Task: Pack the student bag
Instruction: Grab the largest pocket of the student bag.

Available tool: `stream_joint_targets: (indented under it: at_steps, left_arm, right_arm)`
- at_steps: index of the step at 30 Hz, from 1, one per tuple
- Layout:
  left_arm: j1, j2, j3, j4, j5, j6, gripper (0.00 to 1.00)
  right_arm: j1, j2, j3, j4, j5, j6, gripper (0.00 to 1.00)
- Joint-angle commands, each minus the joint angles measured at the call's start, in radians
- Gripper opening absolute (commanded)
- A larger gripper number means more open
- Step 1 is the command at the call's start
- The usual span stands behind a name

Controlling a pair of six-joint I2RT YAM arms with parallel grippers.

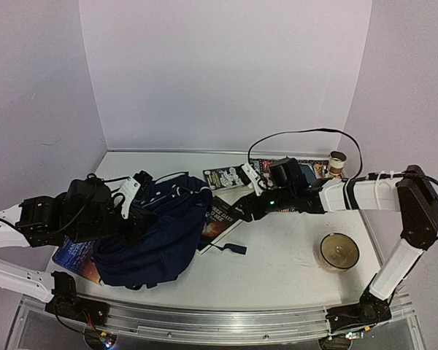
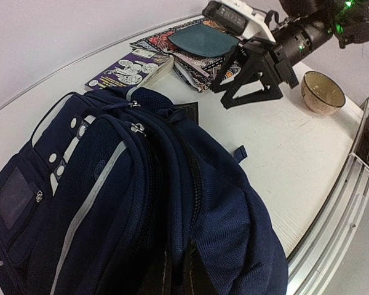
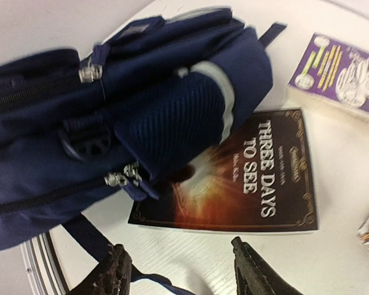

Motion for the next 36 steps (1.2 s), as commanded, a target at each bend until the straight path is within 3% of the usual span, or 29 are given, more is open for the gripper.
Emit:
stream_joint_targets:
  at_steps: [1,17,31,36]
  left_arm:
    - [0.002,-0.029,0.035,0.169,-0.049,-0.037,0.0]
    - [0.002,0.004,0.058,0.169,-0.06,-0.051,0.0]
    - [0.003,-0.02,0.068,0.168,-0.038,-0.05,0.0]
    - [0.003,-0.012,0.075,0.168,-0.021,-0.051,0.0]
  right_arm:
    - [0.035,0.07,-0.026,0.237,-0.114,0.045,0.56]
    - [0.107,0.279,0.102,0.334,-0.175,0.024,0.44]
    - [0.105,0.32,0.155,0.334,-0.109,-0.015,0.48]
    - [0.106,0.331,0.189,0.33,-0.158,-0.034,0.38]
